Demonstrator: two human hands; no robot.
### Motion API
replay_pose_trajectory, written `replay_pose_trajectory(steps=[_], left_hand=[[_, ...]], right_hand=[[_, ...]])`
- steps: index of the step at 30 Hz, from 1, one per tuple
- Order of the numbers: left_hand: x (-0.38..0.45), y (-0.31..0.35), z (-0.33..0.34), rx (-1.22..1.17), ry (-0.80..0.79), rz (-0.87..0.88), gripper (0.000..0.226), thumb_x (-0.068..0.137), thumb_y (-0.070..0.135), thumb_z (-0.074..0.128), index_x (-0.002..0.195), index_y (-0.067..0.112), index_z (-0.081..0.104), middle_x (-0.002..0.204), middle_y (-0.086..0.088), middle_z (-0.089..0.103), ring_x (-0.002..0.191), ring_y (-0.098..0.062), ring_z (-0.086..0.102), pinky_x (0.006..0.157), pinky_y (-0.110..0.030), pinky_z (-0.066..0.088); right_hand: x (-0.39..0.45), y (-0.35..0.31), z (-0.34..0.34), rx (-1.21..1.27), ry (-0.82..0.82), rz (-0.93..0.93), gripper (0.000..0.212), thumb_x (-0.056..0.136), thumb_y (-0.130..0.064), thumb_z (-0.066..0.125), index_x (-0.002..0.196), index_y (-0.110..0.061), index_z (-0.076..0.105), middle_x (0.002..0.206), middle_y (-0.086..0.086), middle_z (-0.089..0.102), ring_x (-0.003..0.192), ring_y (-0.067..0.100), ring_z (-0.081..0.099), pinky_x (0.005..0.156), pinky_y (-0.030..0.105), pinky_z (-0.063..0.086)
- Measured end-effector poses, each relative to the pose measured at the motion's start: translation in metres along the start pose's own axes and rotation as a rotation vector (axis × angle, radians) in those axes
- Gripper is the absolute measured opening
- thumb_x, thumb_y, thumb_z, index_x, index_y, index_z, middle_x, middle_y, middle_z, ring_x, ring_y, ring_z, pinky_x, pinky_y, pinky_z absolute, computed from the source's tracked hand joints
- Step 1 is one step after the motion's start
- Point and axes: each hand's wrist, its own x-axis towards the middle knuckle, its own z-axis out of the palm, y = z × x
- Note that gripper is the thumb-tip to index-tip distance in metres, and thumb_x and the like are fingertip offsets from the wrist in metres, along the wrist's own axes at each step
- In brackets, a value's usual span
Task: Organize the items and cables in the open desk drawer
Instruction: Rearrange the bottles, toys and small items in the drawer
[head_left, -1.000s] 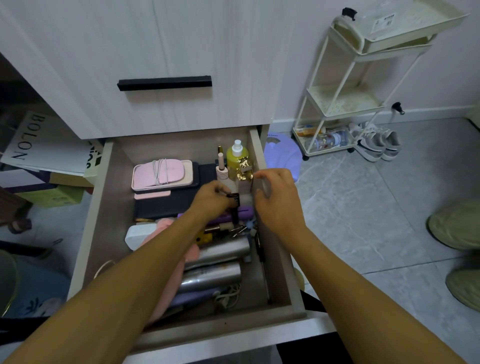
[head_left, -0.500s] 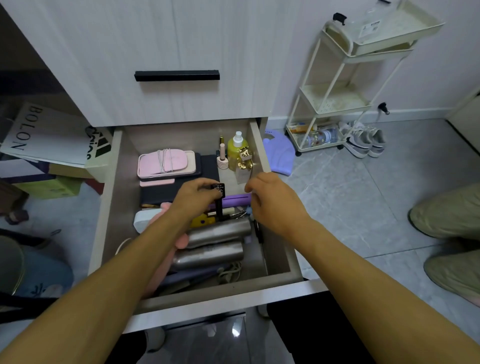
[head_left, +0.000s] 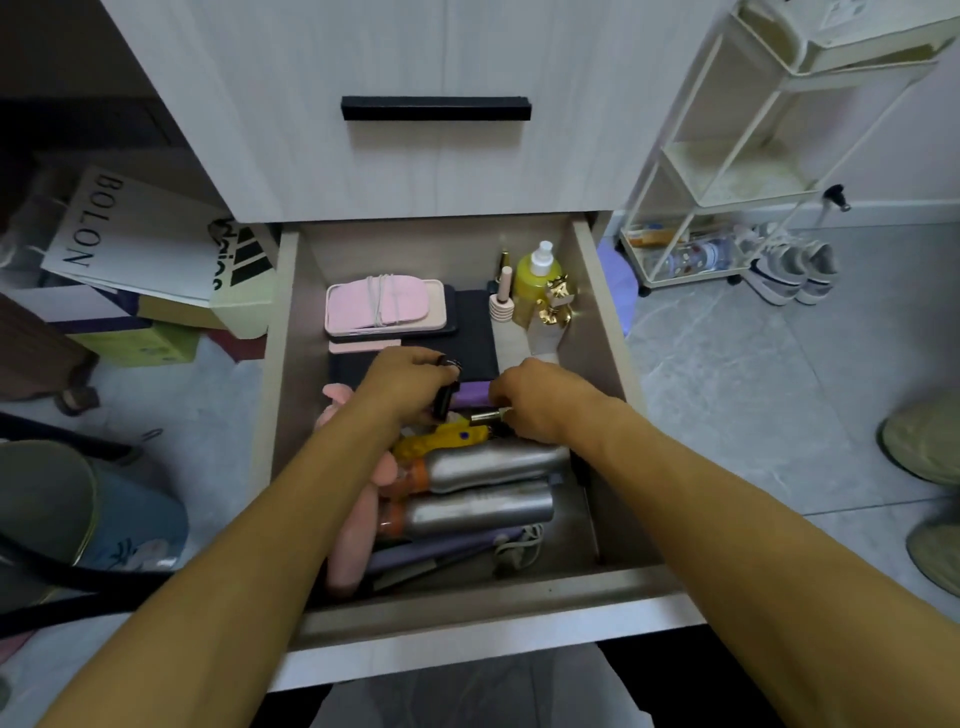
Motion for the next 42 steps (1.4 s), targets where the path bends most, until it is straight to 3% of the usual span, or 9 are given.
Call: replay_pose_trajectory(steps=[5, 11, 16, 25, 29, 34, 38, 40, 42], left_hand=[[0.003, -0.005, 0.008, -0.037, -0.003, 0.001, 0.013, 0.089, 0.011, 0.069, 0.081, 0.021, 0.065, 0.096, -0.017, 0.071, 0.094, -0.035, 0.07, 0.081, -0.045, 0.059], [0.011, -0.006, 0.005, -0.106, 0.013, -0.049, 0.011, 0.087, 0.011, 0.07, 0.082, 0.018, 0.065, 0.094, -0.02, 0.069, 0.093, -0.039, 0.069, 0.074, -0.054, 0.059], [0.011, -0.007, 0.007, -0.139, -0.02, -0.048, 0.013, 0.09, 0.01, 0.068, 0.082, 0.019, 0.062, 0.092, -0.017, 0.068, 0.081, -0.031, 0.067, 0.069, -0.045, 0.059], [0.012, -0.008, 0.006, -0.171, -0.017, -0.024, 0.013, 0.091, 0.01, 0.067, 0.085, 0.02, 0.061, 0.093, -0.013, 0.066, 0.077, -0.027, 0.067, 0.066, -0.044, 0.059], [0.012, -0.01, 0.011, -0.158, -0.017, -0.037, 0.013, 0.089, 0.013, 0.069, 0.1, 0.015, 0.063, 0.098, -0.014, 0.067, 0.081, -0.027, 0.067, 0.051, -0.032, 0.055], [0.012, -0.013, 0.017, -0.138, 0.049, -0.033, 0.027, 0.083, 0.027, 0.077, 0.095, 0.01, 0.06, 0.082, -0.017, 0.071, 0.064, -0.028, 0.06, 0.05, -0.026, 0.046], [0.012, -0.008, 0.023, -0.118, 0.078, 0.005, 0.018, 0.081, 0.015, 0.078, 0.089, 0.013, 0.061, 0.078, -0.011, 0.068, 0.052, -0.017, 0.059, 0.046, -0.024, 0.047], [0.014, -0.003, 0.027, -0.129, 0.095, 0.079, 0.017, 0.08, 0.001, 0.075, 0.09, 0.011, 0.065, 0.08, -0.011, 0.066, 0.054, -0.014, 0.058, 0.05, -0.025, 0.051], [0.019, 0.003, 0.033, -0.113, 0.106, 0.155, 0.019, 0.081, -0.005, 0.072, 0.087, 0.012, 0.068, 0.089, -0.012, 0.068, 0.067, -0.017, 0.064, 0.066, -0.027, 0.058]], right_hand=[[0.02, -0.014, 0.008, -0.09, -0.094, -0.095, 0.04, 0.093, -0.016, 0.05, 0.129, -0.032, 0.057, 0.117, 0.008, 0.058, 0.102, 0.03, 0.06, 0.073, 0.033, 0.047], [0.025, -0.017, 0.015, -0.177, -0.147, -0.092, 0.035, 0.097, -0.019, 0.045, 0.129, -0.025, 0.056, 0.12, 0.01, 0.057, 0.105, 0.029, 0.059, 0.082, 0.035, 0.049], [0.028, -0.021, 0.025, -0.227, -0.126, -0.067, 0.031, 0.099, -0.018, 0.043, 0.128, -0.021, 0.055, 0.119, 0.009, 0.06, 0.108, 0.03, 0.059, 0.082, 0.036, 0.046], [0.018, -0.004, 0.031, -0.09, -0.019, 0.032, 0.028, 0.091, -0.02, 0.055, 0.118, -0.016, 0.061, 0.113, 0.012, 0.057, 0.099, 0.033, 0.061, 0.072, 0.031, 0.044], [0.005, 0.009, 0.015, 0.012, 0.059, 0.075, 0.026, 0.093, -0.021, 0.052, 0.117, -0.013, 0.06, 0.111, 0.016, 0.057, 0.097, 0.037, 0.059, 0.07, 0.032, 0.042], [-0.006, 0.013, -0.014, -0.012, 0.191, 0.02, 0.016, 0.095, -0.021, 0.051, 0.106, -0.016, 0.06, 0.103, 0.015, 0.062, 0.09, 0.035, 0.06, 0.065, 0.03, 0.04], [-0.011, 0.024, -0.038, -0.141, 0.379, -0.062, 0.021, 0.098, -0.026, 0.045, 0.113, -0.02, 0.058, 0.106, 0.011, 0.063, 0.095, 0.034, 0.06, 0.065, 0.032, 0.038], [-0.011, 0.037, -0.046, -0.127, 0.425, -0.098, 0.02, 0.097, -0.026, 0.045, 0.11, -0.019, 0.059, 0.105, 0.008, 0.064, 0.095, 0.032, 0.059, 0.065, 0.033, 0.04], [-0.013, 0.051, -0.046, -0.057, 0.445, -0.153, 0.022, 0.094, -0.023, 0.049, 0.111, -0.018, 0.063, 0.103, 0.007, 0.064, 0.096, 0.03, 0.056, 0.071, 0.038, 0.047]])
